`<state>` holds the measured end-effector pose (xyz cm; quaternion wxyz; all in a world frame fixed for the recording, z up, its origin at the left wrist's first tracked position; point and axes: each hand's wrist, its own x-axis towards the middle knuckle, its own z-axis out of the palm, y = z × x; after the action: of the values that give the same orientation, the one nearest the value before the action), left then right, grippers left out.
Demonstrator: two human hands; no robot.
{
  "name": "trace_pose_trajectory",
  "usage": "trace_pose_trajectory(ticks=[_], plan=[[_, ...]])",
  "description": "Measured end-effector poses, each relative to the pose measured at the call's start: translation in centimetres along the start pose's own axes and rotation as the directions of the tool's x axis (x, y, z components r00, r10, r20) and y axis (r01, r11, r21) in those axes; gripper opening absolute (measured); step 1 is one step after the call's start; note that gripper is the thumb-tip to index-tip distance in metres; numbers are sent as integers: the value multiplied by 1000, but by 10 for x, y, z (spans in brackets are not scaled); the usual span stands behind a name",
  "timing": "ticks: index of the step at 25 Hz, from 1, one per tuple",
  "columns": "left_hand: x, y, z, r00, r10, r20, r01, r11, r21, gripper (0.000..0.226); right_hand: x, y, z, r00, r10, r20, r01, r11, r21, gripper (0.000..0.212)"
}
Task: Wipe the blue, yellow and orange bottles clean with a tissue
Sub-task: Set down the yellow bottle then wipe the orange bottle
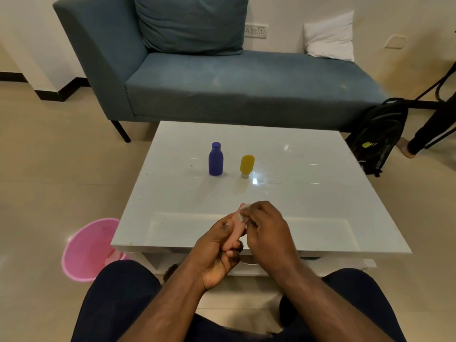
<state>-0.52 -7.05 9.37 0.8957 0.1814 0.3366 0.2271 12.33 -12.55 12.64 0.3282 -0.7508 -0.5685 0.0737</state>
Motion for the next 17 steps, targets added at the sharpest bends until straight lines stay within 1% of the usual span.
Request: trace_pose_trajectory(ticks=[2,3,4,7,9,11,13,15,17], plan=[[-1,0,0,1000,-2,-4,2,1000,-18,36,10,1,-2,991,114,-65,-110,992,53,23],[-1,0,0,1000,-3,-4,3,1000,-23,37,10,-1,-2,987,145,-72,-140,988,71,23],[0,0,0,1000,-5,-6,5,1000,-26,38,7,-5,-1,987,148,-60,-143,987,76,23],[2,0,-3,1000,-8,-1,8,1000,-14,40,-7,-12,3,996,84,-7,-83,994,76,23],[3,-1,-3,1000,-19,12,19,1000,-17,41,1,-5,2,993,105,-45,-100,989,111,21],[2,-2,0,999,-37,2,37,999,-30,41,12,-3,-3,979,174,-102,-158,976,148,20],[3,-2,1,999,-44,-12,44,999,-17,46,11,-8,-4,977,175,-120,-155,975,159,20],[4,-2,0,999,-48,-22,48,999,16,53,-1,-15,-1,988,132,-76,-119,981,154,20],[4,-3,1,998,-59,-36,62,994,89,52,-8,-18,0,995,100,-24,-95,979,178,20]])
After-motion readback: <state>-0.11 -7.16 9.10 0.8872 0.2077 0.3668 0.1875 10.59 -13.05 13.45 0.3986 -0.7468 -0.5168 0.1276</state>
